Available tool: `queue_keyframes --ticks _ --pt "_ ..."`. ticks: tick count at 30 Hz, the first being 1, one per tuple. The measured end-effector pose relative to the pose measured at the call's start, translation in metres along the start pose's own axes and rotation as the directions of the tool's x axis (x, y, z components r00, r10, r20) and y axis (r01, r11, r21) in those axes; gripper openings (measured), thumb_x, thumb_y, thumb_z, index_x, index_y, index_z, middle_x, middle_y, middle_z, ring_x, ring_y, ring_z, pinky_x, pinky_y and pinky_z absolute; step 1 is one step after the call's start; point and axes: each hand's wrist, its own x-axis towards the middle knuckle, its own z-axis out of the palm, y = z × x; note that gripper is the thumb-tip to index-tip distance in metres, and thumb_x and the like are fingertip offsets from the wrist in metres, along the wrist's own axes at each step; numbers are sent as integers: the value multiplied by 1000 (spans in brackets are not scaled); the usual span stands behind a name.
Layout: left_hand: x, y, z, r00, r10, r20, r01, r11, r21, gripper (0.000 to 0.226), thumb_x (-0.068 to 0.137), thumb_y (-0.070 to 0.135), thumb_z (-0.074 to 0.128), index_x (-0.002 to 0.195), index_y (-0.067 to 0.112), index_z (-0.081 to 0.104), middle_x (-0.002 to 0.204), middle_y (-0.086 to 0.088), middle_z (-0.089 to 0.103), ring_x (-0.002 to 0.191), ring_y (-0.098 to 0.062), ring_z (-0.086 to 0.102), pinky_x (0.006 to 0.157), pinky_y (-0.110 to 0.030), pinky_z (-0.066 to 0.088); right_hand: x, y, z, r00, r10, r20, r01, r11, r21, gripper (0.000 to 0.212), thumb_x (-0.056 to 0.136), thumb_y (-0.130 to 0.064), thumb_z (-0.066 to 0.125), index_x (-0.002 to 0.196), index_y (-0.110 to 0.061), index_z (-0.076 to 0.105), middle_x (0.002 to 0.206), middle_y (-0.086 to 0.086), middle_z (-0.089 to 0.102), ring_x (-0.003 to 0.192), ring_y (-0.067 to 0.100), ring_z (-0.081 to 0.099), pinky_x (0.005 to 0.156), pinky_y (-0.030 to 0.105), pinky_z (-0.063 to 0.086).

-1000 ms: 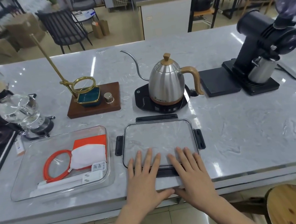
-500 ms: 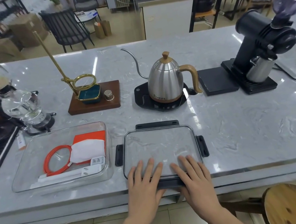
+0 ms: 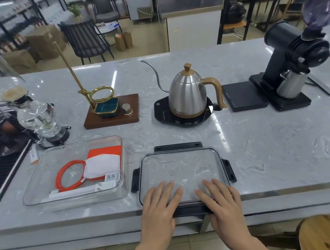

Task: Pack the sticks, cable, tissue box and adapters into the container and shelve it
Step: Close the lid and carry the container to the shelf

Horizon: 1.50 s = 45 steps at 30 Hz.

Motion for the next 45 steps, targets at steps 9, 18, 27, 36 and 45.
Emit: queue_keyframes --ticks 9,18,27,36,45 --pt "11 16 -36 950 58 -307 -76 996 -47 66 58 -3 39 111 15 75 116 3 73 110 -18 62 92 -35 44 32 -11 -35 964 -151 -217 158 987 14 40 85 5 45 105 -18 71 104 -2 73 94 17 58 88 32 27" --pt "24 32 -80 826 92 -556 -133 991 -32 58 57 -12 50 103 14 75 99 5 75 85 -18 66 74 -34 46 66 -21 -76 886 -273 -376 273 960 -56 37 82 11 55 93 -15 79 86 -2 72 82 18 56 76 35 29" --pt "22 19 -130 741 -269 -615 -34 900 -434 27 75 24 85 98 16 74 92 13 73 87 -2 66 78 -17 52 100 -28 -123 831 -317 -458 344 939 -25 26 88 6 59 95 -11 78 80 3 72 76 15 58 72 35 35" --pt "8 4 -148 788 -574 -223 64 437 -897 48 58 74 76 75 29 75 77 -7 77 75 -22 75 73 -27 60 137 -55 -151 867 -140 -479 311 902 301 25 82 3 68 101 -13 71 91 -5 69 79 19 65 68 45 48" --pt "-8 -11 -152 584 -788 -196 32 263 -964 23 82 26 60 81 3 58 57 -3 66 55 -15 65 60 -31 60 161 -70 -142 968 113 -222 40 809 587 55 86 -14 73 137 -13 51 121 -2 65 106 9 65 89 22 49"
